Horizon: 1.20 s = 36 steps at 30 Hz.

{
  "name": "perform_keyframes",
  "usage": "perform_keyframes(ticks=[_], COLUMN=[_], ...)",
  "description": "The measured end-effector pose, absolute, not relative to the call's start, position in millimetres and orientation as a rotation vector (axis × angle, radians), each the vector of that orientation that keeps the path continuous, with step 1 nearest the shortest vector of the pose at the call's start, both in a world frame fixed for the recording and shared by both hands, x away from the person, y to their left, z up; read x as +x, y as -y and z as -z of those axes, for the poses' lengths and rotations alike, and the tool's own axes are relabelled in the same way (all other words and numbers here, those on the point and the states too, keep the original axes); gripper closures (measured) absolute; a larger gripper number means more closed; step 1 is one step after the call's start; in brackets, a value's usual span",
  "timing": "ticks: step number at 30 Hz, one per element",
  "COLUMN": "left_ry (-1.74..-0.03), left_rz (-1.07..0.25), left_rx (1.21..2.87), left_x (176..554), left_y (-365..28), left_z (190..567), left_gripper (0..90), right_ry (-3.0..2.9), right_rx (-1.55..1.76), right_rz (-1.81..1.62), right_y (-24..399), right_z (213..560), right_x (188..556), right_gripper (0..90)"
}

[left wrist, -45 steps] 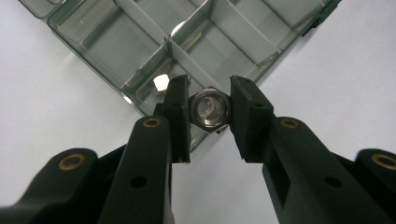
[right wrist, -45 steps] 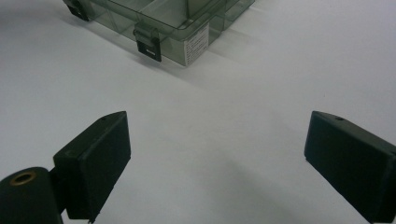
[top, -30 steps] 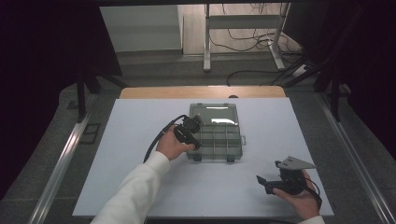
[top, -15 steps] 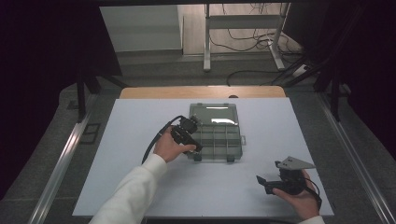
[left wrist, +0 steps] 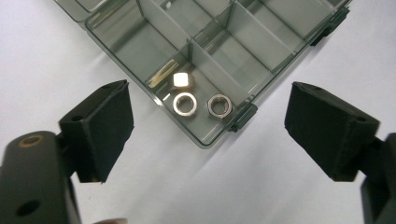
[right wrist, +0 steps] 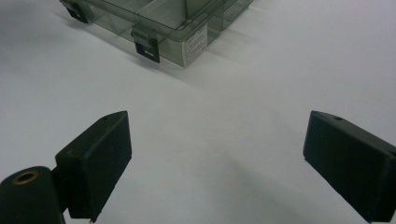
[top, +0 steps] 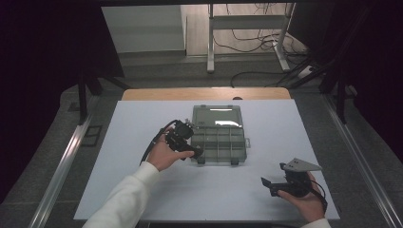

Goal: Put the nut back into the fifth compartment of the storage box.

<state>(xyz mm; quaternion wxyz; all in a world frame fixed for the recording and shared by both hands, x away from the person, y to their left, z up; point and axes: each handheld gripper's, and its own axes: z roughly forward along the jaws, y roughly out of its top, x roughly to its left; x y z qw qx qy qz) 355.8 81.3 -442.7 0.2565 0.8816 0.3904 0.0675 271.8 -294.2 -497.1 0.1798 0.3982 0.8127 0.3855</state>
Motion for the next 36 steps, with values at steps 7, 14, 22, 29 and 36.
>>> perform_keyframes(ticks=[7,14,22,29,36], left_ry=[-1.026,-1.028,-1.052,-1.088,-1.135], left_rz=[-0.213,-0.244,-0.294,-0.306,-0.299], left_rx=[2.350,2.304,2.233,2.190,2.148], left_x=[340,319,284,265,248], left_y=[-94,-112,-142,-172,-195], left_z=[439,441,451,465,478], left_gripper=[13.4,14.1,12.8,12.3,12.0], right_ry=[-2.294,-2.295,-2.277,-2.291,-2.286], right_rx=[1.128,1.121,1.129,1.126,1.125], right_rz=[-1.094,-1.093,-1.114,-1.118,-1.123], right_y=[294,293,296,296,297], right_z=[497,495,490,493,492], right_x=[273,268,262,264,264], right_gripper=[8.0,8.0,8.1,8.1,8.1])
